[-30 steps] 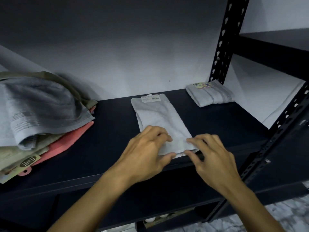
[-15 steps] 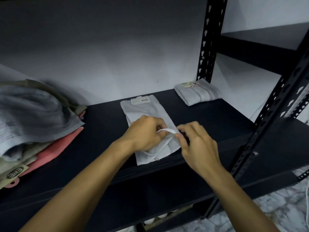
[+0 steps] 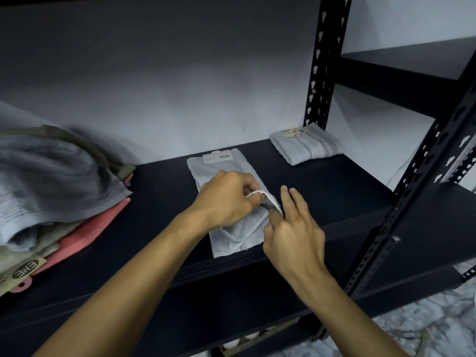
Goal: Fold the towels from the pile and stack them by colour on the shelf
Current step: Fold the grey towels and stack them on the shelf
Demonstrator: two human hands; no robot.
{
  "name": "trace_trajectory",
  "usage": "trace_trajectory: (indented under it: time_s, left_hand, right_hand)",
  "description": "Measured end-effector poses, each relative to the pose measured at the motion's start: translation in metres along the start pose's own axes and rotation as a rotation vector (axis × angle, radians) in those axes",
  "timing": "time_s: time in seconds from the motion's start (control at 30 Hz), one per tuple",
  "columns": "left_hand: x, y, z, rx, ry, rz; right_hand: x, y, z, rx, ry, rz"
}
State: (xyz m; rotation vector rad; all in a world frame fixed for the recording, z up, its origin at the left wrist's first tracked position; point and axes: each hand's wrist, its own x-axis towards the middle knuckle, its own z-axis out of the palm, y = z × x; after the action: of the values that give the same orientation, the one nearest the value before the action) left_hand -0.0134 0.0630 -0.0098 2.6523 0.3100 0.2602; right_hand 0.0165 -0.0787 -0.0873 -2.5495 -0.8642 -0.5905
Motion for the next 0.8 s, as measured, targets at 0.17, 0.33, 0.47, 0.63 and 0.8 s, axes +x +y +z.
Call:
trace_trajectory:
  time_s: [0.17, 0.33, 0.47, 0.63, 0.8]
  left_hand:
    - [0.000, -0.008, -0.023, -0.176, -0.238, -0.012]
    - [0.038, -0.051, -0.039, -0.105, 0.057, -0.143]
    - [0.077, -0.076, -0.017, 0.094, -0.060, -0.185]
    - [0.112, -0.083, 0.003, 0.084, -0.145, -0.139]
    - [0.132, -0.097, 0.017, -0.078, -0.149, -0.270]
  right_hand:
    - [0.005, 0.003, 0.000, -0.075, -0.062, 0.029]
    - [0.004, 0.007, 0.002, -0.067, -0.049, 0.039]
    - [0.006, 0.010, 0.009, -0.008, -0.001, 0.075]
    - [0.009, 0.011, 0.019, 0.039, 0.024, 0.127]
    - [0.008, 0.018, 0.022, 0.081, 0.110, 0.089]
